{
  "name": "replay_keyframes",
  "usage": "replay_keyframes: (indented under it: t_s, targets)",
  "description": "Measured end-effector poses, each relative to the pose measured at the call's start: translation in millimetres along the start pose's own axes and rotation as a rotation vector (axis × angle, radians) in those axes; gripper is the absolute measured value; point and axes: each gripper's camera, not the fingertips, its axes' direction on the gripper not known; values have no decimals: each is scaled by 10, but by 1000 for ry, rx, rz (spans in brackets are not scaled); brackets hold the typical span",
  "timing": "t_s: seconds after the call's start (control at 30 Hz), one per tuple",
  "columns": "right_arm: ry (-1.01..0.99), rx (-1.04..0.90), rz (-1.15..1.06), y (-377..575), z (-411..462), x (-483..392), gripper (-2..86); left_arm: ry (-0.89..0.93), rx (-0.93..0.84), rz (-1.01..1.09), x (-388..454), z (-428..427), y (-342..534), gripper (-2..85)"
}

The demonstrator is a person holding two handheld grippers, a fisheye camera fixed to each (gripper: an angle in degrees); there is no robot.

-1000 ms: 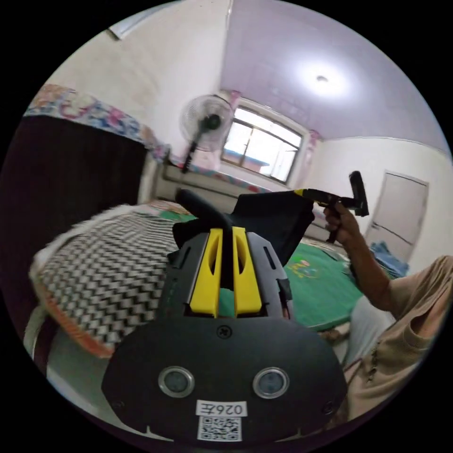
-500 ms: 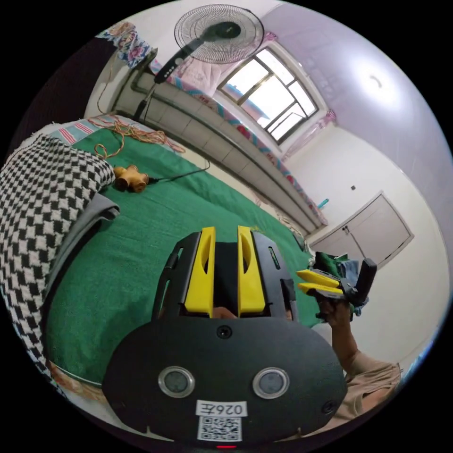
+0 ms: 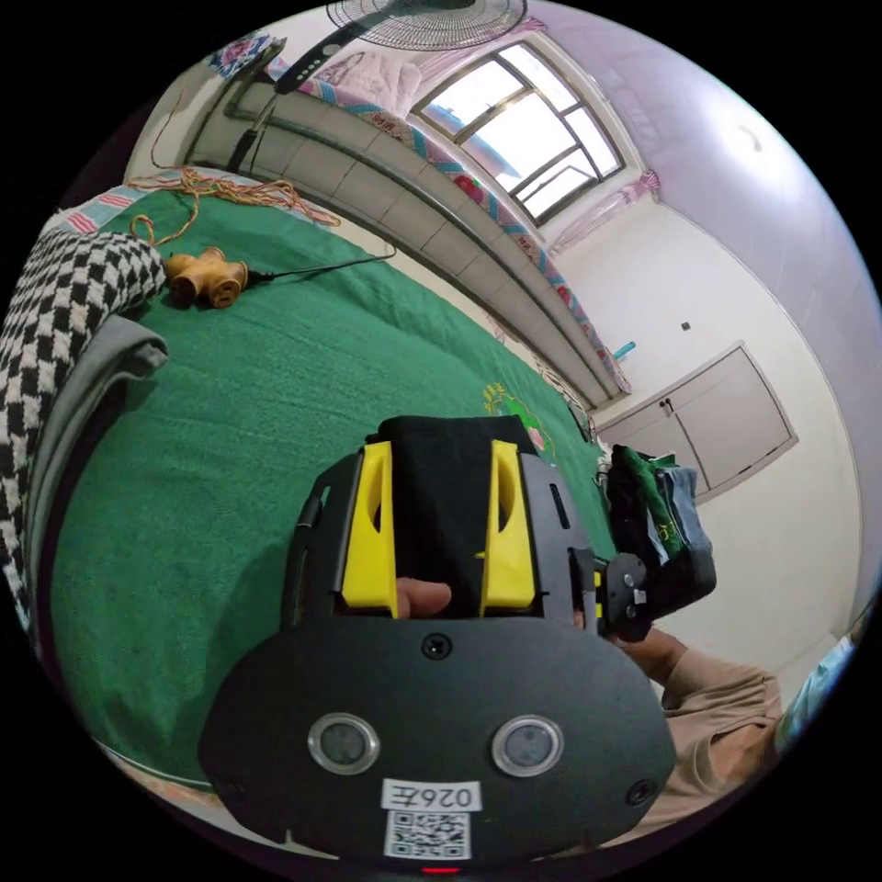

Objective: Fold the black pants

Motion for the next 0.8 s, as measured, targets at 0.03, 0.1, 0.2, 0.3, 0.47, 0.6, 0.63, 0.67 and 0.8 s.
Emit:
replay_keyframes:
  t_s: [0.03,0.1,0.2,0.3,0.47,0.6,0.63,0.67,0.8]
  targets:
    - [-30,18,13,55,-102,79,12,-4,2,-8,-6,0,-16,152]
    - [-43,43,60,129,-276,214,3,9,19,-56,-61,6,-75,153]
    - [1,89,123,261,-586,424,4,29,42,-123,-135,29,-146,153]
    - [-24,91,142,403,-757,563,35,10,24,-145,-152,143,-253,154]
    - [-124,-14,155,659,-679,594,113,95,-166,-163,-146,730,-428,150]
    - [-5,-17,65,815,-794,547,120,-30,-179,-27,146,832,-545,160]
    - [21,-18,34,838,-838,551,120,-36,-183,6,195,850,-555,159]
    - [30,-22,25,852,-855,562,119,-39,-198,48,274,898,-576,157]
    - [2,-24,39,1004,-1062,821,102,32,-234,64,314,1013,-668,160]
